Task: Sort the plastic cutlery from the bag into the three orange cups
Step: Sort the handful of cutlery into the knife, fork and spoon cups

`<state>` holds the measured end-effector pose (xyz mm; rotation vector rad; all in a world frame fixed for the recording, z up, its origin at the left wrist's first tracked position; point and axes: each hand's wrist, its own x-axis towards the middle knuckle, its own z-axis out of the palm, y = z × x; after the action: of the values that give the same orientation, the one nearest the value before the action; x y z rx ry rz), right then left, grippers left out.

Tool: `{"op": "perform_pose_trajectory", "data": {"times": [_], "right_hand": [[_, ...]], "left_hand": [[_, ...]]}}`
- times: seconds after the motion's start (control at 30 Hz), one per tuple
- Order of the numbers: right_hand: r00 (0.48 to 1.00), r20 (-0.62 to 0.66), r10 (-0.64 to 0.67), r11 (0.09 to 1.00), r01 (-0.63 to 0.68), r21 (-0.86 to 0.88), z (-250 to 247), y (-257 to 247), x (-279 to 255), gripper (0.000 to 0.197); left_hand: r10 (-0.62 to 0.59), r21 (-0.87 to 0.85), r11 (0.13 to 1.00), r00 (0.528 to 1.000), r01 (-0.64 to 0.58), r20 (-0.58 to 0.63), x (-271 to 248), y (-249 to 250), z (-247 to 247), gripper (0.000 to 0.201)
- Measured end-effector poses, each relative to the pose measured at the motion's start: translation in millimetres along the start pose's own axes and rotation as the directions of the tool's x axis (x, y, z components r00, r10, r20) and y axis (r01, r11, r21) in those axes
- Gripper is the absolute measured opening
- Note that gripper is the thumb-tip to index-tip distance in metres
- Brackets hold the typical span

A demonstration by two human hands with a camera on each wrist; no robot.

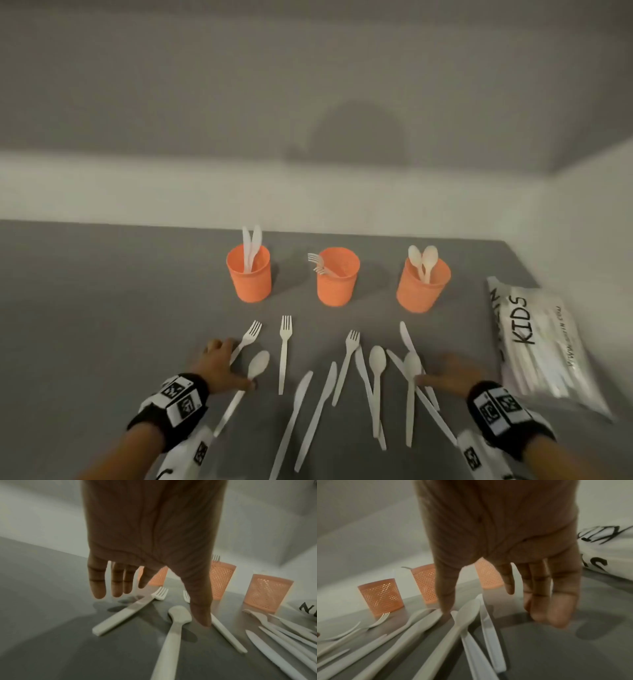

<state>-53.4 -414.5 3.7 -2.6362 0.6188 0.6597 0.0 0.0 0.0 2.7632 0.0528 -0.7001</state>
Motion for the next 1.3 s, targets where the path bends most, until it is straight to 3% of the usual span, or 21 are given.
{"op": "perform_pose_trajectory", "data": {"times": [0.1,0.13,0.23,0.33,0.4,0.53,0.73,0.97,1.13,1.2,1.3], "right_hand": [[0.997,0.075,-0.010,1.000,0.012,-0.020,11,-2,-2,0.135],[0.997,0.071,-0.010,1.000,0.011,-0.008,13,-4,-5,0.131],[0.999,0.040,0.017,0.999,-0.019,0.051,20,-7,-4,0.092],[1.000,-0.009,0.001,0.994,0.000,0.111,21,-13,2,0.074],[1.000,-0.014,-0.015,0.993,0.016,0.117,24,-21,4,0.062],[1.000,-0.026,0.006,0.989,-0.002,0.148,29,-51,2,0.040],[1.000,-0.018,0.006,0.998,-0.005,0.055,39,-69,-10,0.094],[0.998,-0.026,-0.050,0.993,0.052,0.103,40,-55,-25,0.074],[0.995,0.016,-0.094,0.988,0.091,0.128,52,-76,-35,0.058],[0.993,0.038,-0.107,0.989,0.103,0.111,55,-90,-36,0.062],[0.990,0.096,-0.105,0.986,0.092,0.138,56,-105,-33,0.082]], "left_hand": [[-0.017,0.049,0.999,1.000,0.016,0.008,7,5,7,0.092],[-0.024,0.019,1.000,1.000,0.025,-0.015,10,7,9,0.084],[-0.046,-0.046,0.998,0.996,0.043,-0.071,21,8,10,0.057],[-0.099,-0.103,0.991,0.987,0.087,-0.126,25,21,8,0.039],[-0.111,-0.121,0.988,0.986,0.095,-0.126,28,37,11,0.040],[-0.094,-0.050,0.995,0.992,0.089,-0.089,31,70,27,0.066],[-0.034,0.002,0.999,0.998,0.034,-0.057,25,79,27,0.045],[-0.028,0.049,0.998,1.000,0.028,-0.009,-17,32,38,0.043],[-0.001,-0.060,0.998,0.999,0.004,0.047,-30,58,65,0.036],[0.025,-0.104,0.994,0.999,-0.020,0.045,-23,80,70,0.040],[0.074,-0.152,0.986,0.996,-0.067,0.040,-13,113,71,0.036]]}}
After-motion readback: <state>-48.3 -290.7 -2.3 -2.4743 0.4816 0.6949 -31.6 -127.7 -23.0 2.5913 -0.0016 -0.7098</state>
